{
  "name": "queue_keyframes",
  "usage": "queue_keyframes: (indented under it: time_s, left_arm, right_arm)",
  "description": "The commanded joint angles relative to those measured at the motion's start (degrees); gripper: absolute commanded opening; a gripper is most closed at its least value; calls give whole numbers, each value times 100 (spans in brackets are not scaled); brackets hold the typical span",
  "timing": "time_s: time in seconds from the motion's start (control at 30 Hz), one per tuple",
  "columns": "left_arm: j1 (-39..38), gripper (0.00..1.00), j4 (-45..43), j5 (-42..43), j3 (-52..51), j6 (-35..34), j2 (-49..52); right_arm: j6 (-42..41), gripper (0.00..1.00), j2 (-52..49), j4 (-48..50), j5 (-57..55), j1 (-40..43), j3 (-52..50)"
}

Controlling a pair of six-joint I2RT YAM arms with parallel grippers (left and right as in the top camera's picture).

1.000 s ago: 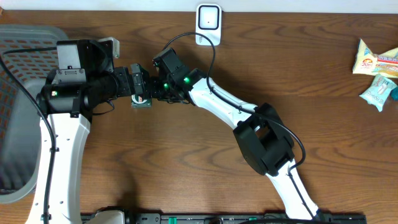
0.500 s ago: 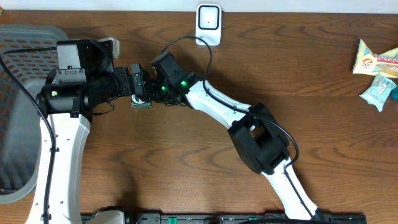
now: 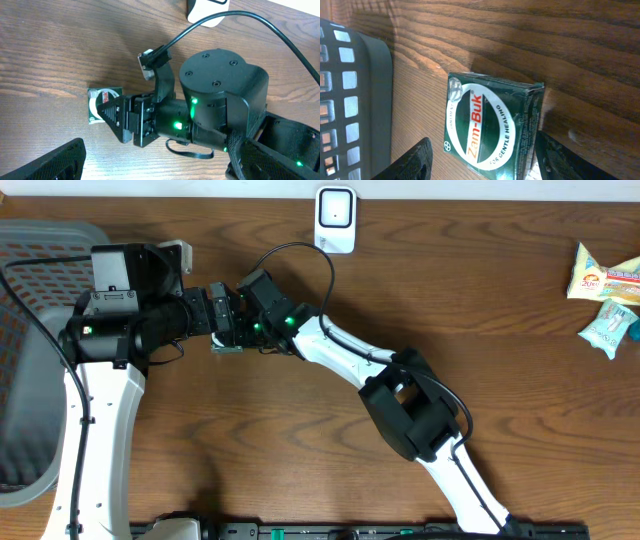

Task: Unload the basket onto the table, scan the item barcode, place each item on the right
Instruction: 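Grasp the Zam-Buk tin with the right gripper and pull it right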

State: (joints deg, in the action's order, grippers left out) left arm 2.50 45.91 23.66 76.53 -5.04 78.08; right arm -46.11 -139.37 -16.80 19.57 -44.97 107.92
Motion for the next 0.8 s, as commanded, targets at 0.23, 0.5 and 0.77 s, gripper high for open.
queue_keyframes:
  time_s: [0.23, 0.5, 0.77]
  left_arm:
    - [-7, 98, -4, -42, 9, 74, 15]
    - [-7, 98, -4, -42, 9, 74, 15]
    - [-7, 98, -4, -42, 9, 74, 15]
  right_arm:
    - [-17, 55, -247, 13, -210, -50, -15]
    - [0, 15, -476, -13, -212, -39, -15]
    - [98, 1, -435, -164, -188, 170, -11]
